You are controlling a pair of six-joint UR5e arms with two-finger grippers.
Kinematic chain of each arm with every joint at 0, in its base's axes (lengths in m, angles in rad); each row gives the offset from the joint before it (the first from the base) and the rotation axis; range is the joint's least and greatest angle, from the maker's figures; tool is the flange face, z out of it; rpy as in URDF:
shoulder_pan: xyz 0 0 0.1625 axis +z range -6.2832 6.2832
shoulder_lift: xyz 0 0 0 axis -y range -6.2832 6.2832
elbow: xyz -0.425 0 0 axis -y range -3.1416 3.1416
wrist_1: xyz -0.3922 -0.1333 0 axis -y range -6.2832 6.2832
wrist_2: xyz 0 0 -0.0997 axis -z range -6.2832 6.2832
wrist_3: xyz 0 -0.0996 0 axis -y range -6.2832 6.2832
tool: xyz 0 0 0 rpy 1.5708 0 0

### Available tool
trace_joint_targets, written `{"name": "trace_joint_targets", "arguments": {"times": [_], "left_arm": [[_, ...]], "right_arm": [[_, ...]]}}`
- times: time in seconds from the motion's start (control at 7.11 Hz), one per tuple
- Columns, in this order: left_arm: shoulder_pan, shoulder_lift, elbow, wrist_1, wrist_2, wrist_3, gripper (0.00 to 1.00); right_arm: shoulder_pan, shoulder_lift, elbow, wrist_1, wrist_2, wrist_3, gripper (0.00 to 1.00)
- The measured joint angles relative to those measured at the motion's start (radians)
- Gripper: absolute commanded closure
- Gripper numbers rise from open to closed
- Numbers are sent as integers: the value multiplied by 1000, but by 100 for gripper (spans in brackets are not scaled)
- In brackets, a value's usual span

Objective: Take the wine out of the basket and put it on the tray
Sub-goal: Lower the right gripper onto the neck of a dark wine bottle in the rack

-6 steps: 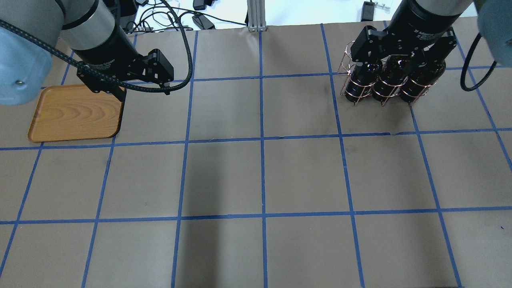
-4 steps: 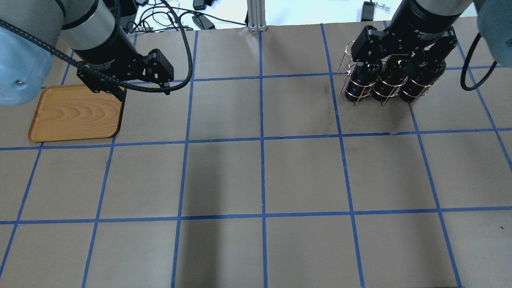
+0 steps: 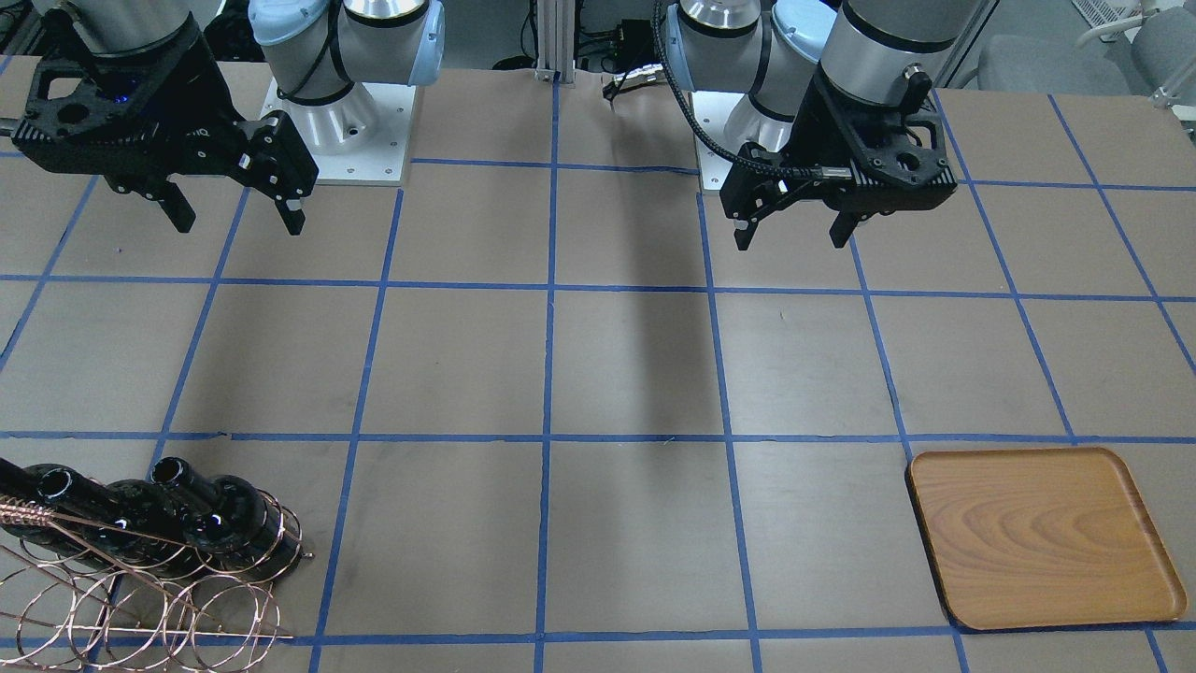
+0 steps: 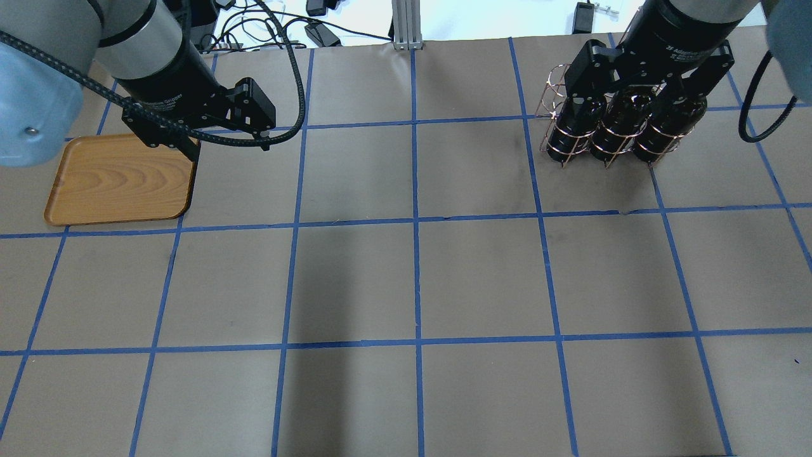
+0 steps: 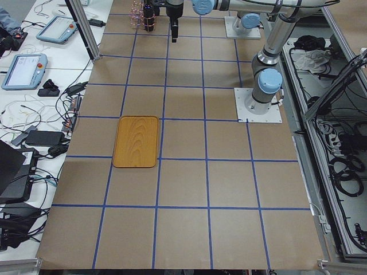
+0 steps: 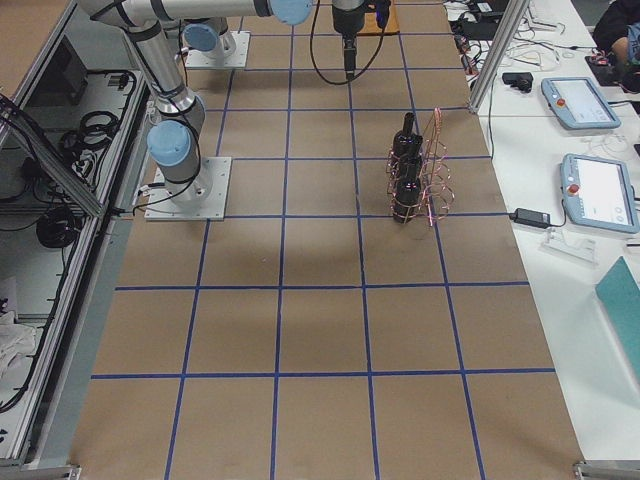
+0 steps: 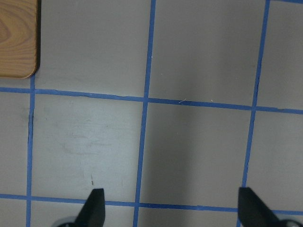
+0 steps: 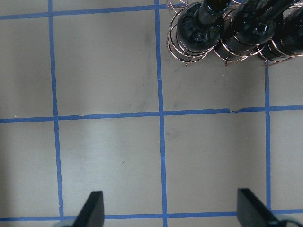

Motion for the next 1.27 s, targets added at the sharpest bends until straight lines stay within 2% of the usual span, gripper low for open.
{"name": "trace_joint_targets", "arguments": {"times": [0.56, 0.98, 1.12, 1.27], "left_arm": [[0, 0, 0, 0, 0, 0, 0], [0, 0, 0, 0, 0, 0, 0], [0, 0, -1, 0, 0, 0, 0], [0, 0, 0, 0, 0, 0, 0]], "right_arm": [[-72, 8, -2, -57, 12, -96, 0], [-162, 78, -5, -174, 18, -230, 1], [-176, 113, -6, -223, 16, -261, 8], [-186, 146, -7, -271, 11, -296, 11]]}}
